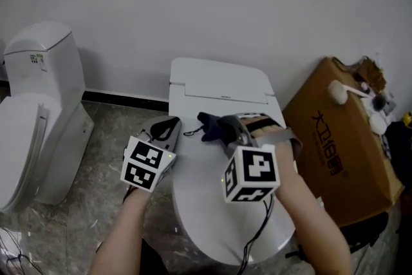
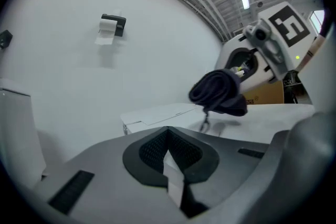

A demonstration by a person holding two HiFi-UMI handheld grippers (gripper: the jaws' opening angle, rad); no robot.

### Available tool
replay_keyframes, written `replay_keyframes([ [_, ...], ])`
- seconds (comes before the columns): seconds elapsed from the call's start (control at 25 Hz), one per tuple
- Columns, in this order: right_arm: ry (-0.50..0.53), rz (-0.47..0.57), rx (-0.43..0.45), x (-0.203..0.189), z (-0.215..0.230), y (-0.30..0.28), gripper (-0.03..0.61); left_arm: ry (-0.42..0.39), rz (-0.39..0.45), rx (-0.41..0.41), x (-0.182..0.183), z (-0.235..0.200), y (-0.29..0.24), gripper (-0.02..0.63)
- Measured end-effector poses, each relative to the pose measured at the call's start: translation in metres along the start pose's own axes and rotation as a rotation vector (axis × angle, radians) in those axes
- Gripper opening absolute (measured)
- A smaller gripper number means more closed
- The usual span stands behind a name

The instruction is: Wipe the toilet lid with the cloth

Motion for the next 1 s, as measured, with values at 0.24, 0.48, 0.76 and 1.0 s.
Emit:
replay_keyframes([
  [0.24,0.015,0.009,0.014,0.021,0.058,-0.062,0.063,0.018,-0.021,0.0,-0.01,-0.013,0.004,0.015],
  [0.48,0.037,-0.041,0.033,0.031,0.091,-0.106,0.063,0.065,-0.017,0.028,-0.013,-0.03,0.008,0.016],
  [0.76,0.035,-0.036,0.128,0.03,0.077,-0.129,0.063,0.038,-0.031,0.018,-0.022,-0.032,0.007,0.015],
  [1.0,0.008,-0.03,0.159,0.031,0.065,-0.119,0.063,0.038,-0.041,0.01,-0.025,-0.032,0.006,0.015],
])
Point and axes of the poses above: the fingertips, and each gripper's own axes: y backward along the fingers, z to its right, x out of its top, the point moved 10 cm from there along y, backward along the fingers, and after that the axes turned 15 degrees about x, right-handed, at the moved point
